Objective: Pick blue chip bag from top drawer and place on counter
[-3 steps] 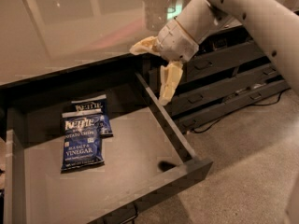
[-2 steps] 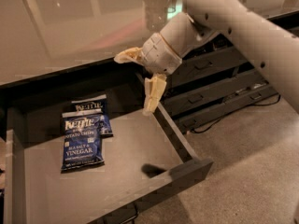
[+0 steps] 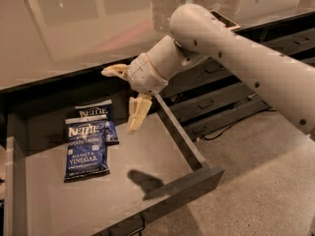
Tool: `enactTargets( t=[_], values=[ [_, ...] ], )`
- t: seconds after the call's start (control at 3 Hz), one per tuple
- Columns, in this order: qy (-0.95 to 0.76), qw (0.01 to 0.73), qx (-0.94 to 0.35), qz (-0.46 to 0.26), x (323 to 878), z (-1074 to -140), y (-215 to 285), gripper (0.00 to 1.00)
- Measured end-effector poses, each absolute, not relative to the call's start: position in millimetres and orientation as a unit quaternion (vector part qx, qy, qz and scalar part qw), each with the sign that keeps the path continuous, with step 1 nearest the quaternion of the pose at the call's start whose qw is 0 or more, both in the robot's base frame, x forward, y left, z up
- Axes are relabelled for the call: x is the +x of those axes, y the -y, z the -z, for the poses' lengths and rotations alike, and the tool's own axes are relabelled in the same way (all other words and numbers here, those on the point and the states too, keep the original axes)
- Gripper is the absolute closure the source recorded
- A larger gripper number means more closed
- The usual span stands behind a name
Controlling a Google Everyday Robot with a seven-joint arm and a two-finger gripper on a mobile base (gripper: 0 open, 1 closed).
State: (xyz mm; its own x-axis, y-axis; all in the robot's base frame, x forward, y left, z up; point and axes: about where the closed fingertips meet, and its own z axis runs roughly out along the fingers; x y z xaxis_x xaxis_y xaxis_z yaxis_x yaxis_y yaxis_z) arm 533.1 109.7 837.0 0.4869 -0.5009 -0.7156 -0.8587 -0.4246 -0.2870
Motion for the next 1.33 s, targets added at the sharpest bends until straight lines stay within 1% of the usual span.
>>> enactTargets(
  t=[0.33,1.0,1.33],
  values=[
    [-0.425,0.325,-0.796,-0.283,538.7,-814.7,-133.7,0.00],
    [-0.387,0.268,-0.832,-0.292,534.0,-771.4,-191.3,0.00],
    [-0.386,0.245,-0.836,-0.304,534.4,-752.0,-205.7,0.00]
  ],
)
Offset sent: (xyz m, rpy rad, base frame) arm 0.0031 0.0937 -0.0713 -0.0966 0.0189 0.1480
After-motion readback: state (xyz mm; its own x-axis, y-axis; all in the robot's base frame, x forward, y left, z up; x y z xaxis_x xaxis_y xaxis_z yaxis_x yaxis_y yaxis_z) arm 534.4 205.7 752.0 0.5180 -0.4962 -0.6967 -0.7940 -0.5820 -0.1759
